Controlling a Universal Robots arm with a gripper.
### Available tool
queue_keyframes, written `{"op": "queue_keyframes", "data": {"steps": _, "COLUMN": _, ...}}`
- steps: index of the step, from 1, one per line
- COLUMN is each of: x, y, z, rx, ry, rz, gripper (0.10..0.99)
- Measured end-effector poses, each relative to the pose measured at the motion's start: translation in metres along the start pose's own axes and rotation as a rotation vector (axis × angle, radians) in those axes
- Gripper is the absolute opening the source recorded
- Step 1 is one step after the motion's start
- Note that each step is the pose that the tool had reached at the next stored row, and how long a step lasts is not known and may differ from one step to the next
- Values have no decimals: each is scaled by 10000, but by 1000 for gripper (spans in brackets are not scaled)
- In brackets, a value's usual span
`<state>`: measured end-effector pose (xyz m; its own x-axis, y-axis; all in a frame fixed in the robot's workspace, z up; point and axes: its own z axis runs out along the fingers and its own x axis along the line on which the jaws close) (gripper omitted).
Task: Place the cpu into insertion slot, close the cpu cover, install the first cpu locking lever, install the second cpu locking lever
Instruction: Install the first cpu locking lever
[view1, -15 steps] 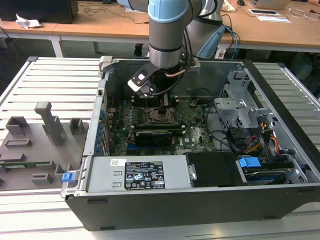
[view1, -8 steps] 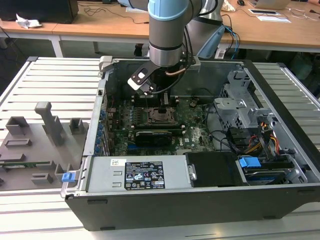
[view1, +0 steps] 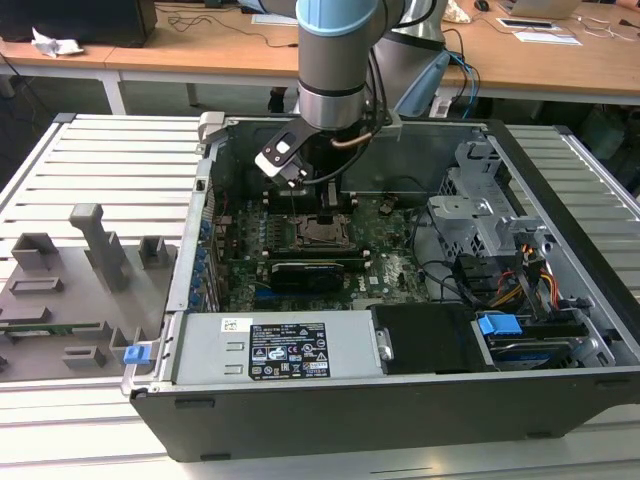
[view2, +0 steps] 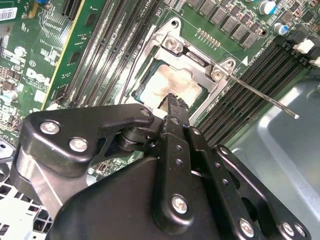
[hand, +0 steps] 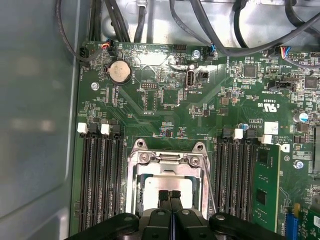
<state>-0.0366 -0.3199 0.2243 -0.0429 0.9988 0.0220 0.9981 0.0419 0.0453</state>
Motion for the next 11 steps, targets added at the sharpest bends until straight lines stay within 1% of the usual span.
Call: {"op": "queue_keyframes", "data": {"steps": 11, "x": 0, "y": 2, "z": -43, "rx": 1, "ry": -2, "rz": 0, "gripper": 106}}
